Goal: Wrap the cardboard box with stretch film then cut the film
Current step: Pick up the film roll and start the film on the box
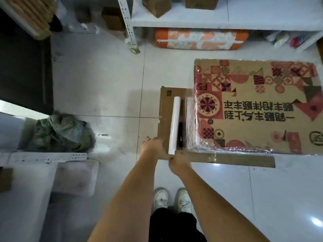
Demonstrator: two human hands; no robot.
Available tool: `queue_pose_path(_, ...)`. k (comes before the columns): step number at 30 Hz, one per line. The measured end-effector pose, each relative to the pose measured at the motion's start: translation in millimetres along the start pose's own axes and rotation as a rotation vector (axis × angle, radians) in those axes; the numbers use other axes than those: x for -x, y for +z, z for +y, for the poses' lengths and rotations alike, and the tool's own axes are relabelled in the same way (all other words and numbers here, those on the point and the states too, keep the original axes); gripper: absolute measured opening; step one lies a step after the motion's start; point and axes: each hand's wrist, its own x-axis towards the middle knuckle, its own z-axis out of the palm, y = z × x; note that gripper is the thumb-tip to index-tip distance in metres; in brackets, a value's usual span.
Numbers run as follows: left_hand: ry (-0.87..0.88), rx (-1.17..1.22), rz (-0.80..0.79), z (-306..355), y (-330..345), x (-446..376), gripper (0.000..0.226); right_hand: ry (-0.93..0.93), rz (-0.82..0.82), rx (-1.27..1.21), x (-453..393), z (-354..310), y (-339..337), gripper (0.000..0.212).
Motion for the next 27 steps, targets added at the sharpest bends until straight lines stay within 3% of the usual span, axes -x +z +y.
queue_pose_path(6,-0.1,0.211,-0.022,3,59,-64,0.045,0.104,0.022,-0.013,-64,22,50,0.042)
queue_pose_path(11,-0.143,0.456,0.05,-2,94,-104,0.043,0.144,0.157,0.023,-103,29,74,0.04)
queue_pose_path(19,-0.134,0.84,0.104,1,114,-137,0.043,0.165,0.278,-0.018,-130,34,87,0.034)
queue_pose_path(27,-0.18,0.765,0.151,9,114,-136,0.042,0.104,0.309,-0.102,-129,37,87,0.027)
